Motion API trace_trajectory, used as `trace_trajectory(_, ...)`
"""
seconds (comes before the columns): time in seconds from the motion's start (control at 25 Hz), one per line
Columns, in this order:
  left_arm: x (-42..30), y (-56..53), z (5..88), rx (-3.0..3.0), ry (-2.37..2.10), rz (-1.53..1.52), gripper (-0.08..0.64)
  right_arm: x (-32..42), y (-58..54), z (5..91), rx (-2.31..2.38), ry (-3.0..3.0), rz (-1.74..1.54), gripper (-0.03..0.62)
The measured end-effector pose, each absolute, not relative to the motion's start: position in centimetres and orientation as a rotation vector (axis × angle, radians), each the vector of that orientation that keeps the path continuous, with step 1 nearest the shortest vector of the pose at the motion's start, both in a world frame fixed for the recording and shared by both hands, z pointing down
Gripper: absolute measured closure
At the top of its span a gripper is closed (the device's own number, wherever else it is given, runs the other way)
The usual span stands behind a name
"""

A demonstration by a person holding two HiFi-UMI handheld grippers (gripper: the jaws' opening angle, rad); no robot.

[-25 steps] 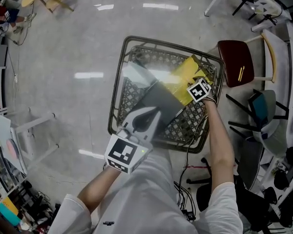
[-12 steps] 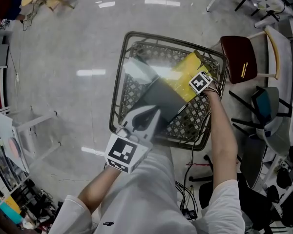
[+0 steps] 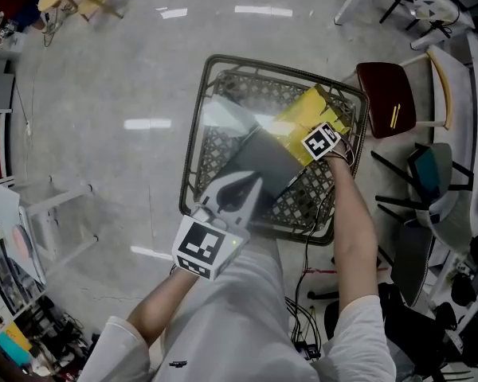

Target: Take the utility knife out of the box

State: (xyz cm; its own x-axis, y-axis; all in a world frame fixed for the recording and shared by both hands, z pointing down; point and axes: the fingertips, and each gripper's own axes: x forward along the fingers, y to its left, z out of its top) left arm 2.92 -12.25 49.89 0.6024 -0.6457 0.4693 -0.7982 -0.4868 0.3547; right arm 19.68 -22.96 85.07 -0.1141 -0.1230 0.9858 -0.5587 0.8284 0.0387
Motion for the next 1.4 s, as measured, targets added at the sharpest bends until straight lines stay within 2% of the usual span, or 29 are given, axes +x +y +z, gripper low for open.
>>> trace_trajectory(0.6,0.7,-8.7,47.4,2.328,-1.15,0.324,0.557,15.6,-22.5,75.1,0.773,-1.907,0.281,0.546)
trace_trajectory(1.4,-0.7,-6.2,43.6,2.403,-1.139,0.25,0.557,8.8,-15.7,51.6,1.13,-2.325,0.071,0.545)
